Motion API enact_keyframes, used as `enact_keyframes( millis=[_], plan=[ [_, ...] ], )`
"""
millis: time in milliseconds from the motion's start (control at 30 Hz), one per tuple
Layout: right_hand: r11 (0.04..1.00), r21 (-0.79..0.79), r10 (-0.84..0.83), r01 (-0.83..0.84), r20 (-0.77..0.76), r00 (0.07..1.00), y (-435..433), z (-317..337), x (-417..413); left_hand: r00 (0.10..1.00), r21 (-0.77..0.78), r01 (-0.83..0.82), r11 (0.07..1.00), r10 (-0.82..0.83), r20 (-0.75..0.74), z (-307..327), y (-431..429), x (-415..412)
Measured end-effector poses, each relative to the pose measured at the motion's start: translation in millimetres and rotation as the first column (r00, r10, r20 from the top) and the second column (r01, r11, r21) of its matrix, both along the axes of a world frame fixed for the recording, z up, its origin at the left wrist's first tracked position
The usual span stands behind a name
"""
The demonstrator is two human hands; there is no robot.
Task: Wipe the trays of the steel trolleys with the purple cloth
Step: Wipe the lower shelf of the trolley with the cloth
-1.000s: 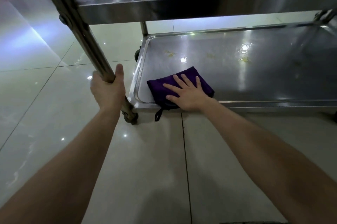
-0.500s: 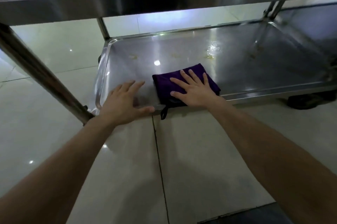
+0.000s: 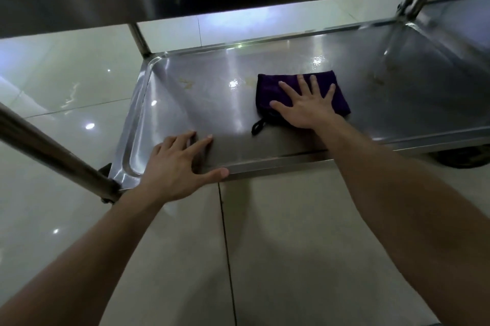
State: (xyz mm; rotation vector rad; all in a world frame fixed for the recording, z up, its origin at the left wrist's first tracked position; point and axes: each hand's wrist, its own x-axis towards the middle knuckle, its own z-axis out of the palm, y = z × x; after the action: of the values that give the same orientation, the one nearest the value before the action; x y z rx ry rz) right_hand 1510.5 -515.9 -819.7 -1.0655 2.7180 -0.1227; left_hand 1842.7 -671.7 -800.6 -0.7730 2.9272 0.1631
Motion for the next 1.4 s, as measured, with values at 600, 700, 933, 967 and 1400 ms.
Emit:
enact_keyframes(
  millis=[600, 700, 933, 967, 1400],
  plan=[
    [0.975, -0.012, 0.223, -0.223, 0.033, 0.974, 24, -2, 120, 0.997, 0.133, -0.041, 0.99, 0.049, -0.061, 14, 5, -8],
    [0.991, 0.008, 0.131, -0.132, 0.058, 0.99, 61, 6, 104, 0.998, 0.157, -0.031, 0.987, 0.04, -0.052, 18, 4, -8],
    [0.94, 0.319, 0.083, -0.121, 0.128, 0.988, 90, 62, 67, 0.999, 0.145, -0.027, 0.989, 0.032, -0.036, 28, 8, -7],
    [0.941, 0.298, 0.128, -0.157, 0.112, 0.985, 90, 68, 66, 0.999, 0.141, -0.027, 0.99, 0.032, -0.037, 30, 9, -10],
    [0.985, -0.08, 0.155, -0.153, 0.012, 0.988, 109, -3, 70, 0.99, 0.141, 0.136, 0.981, -0.14, 0.018, 67, 93, -116]
  ],
)
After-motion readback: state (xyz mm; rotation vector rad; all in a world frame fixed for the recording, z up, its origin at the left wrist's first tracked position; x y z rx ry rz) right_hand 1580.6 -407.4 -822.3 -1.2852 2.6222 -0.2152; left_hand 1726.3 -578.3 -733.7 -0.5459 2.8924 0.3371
